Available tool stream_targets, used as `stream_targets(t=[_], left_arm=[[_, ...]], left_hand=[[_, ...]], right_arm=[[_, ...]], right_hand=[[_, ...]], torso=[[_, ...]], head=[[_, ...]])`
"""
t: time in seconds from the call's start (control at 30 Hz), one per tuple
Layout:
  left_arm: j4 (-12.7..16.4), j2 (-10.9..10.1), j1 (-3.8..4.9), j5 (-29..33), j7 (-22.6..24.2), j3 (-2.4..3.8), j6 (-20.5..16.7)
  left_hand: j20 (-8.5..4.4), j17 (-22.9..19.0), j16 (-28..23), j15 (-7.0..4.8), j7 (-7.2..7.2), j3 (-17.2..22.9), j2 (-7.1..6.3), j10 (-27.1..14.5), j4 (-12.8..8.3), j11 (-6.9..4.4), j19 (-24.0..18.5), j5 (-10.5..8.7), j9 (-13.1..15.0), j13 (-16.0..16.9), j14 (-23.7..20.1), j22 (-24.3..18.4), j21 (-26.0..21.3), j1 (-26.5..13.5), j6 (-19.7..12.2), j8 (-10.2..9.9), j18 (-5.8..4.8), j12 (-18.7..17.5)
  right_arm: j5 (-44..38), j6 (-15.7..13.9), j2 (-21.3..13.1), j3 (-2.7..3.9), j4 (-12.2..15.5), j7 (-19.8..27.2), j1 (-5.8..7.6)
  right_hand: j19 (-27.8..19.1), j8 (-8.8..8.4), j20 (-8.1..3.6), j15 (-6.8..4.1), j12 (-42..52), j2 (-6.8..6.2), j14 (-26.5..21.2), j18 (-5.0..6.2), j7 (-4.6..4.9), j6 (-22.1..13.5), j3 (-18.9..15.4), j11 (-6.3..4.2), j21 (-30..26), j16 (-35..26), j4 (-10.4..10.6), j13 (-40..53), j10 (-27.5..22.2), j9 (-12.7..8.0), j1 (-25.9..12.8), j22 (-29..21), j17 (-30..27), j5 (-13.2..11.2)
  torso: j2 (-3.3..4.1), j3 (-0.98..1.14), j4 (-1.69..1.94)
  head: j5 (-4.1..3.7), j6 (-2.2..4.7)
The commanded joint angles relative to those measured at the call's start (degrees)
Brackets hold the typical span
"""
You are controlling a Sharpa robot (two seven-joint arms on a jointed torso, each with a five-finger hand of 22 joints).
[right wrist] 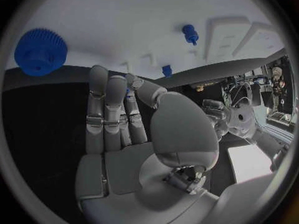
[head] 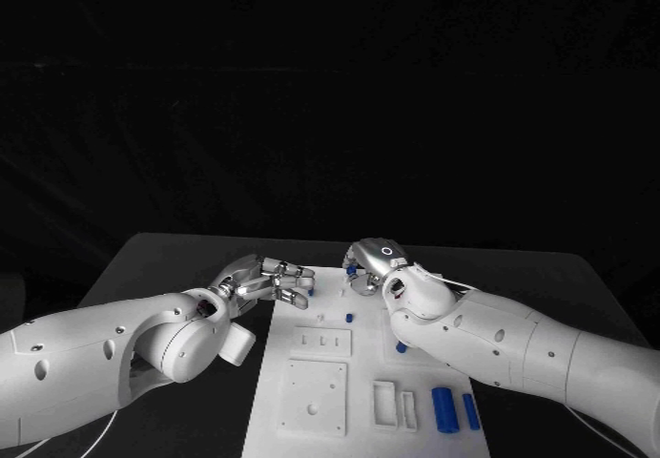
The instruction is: Assemble the parts on the task board
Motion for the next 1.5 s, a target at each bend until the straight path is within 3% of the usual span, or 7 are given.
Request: stream_targets(t=[0.03, 0.6, 1.33, 1.5], left_arm=[[0.0, 0.1, 0.12, -0.3, 0.2, 0.06, 0.9], [-0.1, 0.2, 0.18, -0.3, 0.2, 0.06, 0.9], [0.0, 0.3, 0.44, -0.3, -0.2, 0.05, 1.3], [0.0, 0.4, 0.49, -0.4, -0.3, 0.05, 1.2]], left_hand=[[0.15, -0.1, -0.2, 0.1, -0.07, -0.2, -0.18, -0.4, 0.0, -0.06, 0.0, -0.2, 0.0, 0.0, -0.2, -0.1, -0.1, -0.1, -0.4, -0.1, 0.9, -0.3], [0.15, -0.1, -0.2, 0.12, -0.07, -0.3, -0.2, -0.4, 0.2, -0.05, 0.0, -0.23, 0.0, 0.0, -0.2, -0.5, 0.0, 0.0, -0.4, -0.1, 0.89, -0.3], [0.16, -0.1, -0.2, 0.12, -0.1, -0.4, -0.28, -0.4, 0.5, -0.05, 0.0, -0.28, 0.0, 0.0, -0.2, -0.9, 0.0, 0.1, -0.3, -0.1, 0.87, -0.3], [0.18, -0.1, -0.3, 0.14, -0.08, -0.4, -0.34, -0.4, 0.6, -0.03, 0.0, -0.3, 0.0, 0.0, -0.2, -1.0, 0.0, 0.1, -0.4, -0.1, 0.87, -0.3]], right_arm=[[-0.4, 1.4, -0.1, 0.02, 0.4, 0.9, 0.03], [-0.1, 1.8, 0.4, 0.02, 0.2, 1.2, -0.12], [-0.3, 2.2, 1.7, 0.01, -2.3, 1.4, -0.54], [-0.2, 2.7, 1.8, 0.0, -2.3, 1.5, -0.68]], right_hand=[[0.5, 0.14, 0.06, -0.25, 0.1, 0.23, -0.1, 0.95, 0.12, 0.4, -0.1, -1.36, -0.3, 0.3, 0.2, 0.2, 1.7, 0.1, 0.2, 0.1, 0.0, 0.4], [0.9, 0.13, 0.07, -0.25, 0.1, 0.46, -0.1, 0.93, 0.13, 0.4, -0.3, -1.36, -1.1, 0.4, 0.0, 0.2, 1.7, 0.1, 0.1, 0.9, -0.1, 0.4], [1.1, 0.13, 0.07, -0.23, 0.1, 0.38, -0.1, 0.87, 0.12, 0.5, -0.2, -1.34, -1.9, 0.4, -0.2, 0.2, 1.6, 0.1, 0.0, 1.9, -0.3, 0.5], [1.1, 0.12, 0.08, -0.23, 0.1, 0.37, -0.1, 0.87, 0.12, 0.5, -0.2, -1.34, -2.0, 0.4, -0.2, 0.2, 1.6, 0.1, 0.0, 2.0, -0.3, 0.5]], torso=[[0.05, 0.03, 0.04], [0.27, -0.01, 0.16], [0.38, -0.13, 0.32], [0.39, -0.09, 0.2]], head=[[0.06, 0.0], [0.13, 0.29], [0.25, -0.03], [0.36, 0.1]])
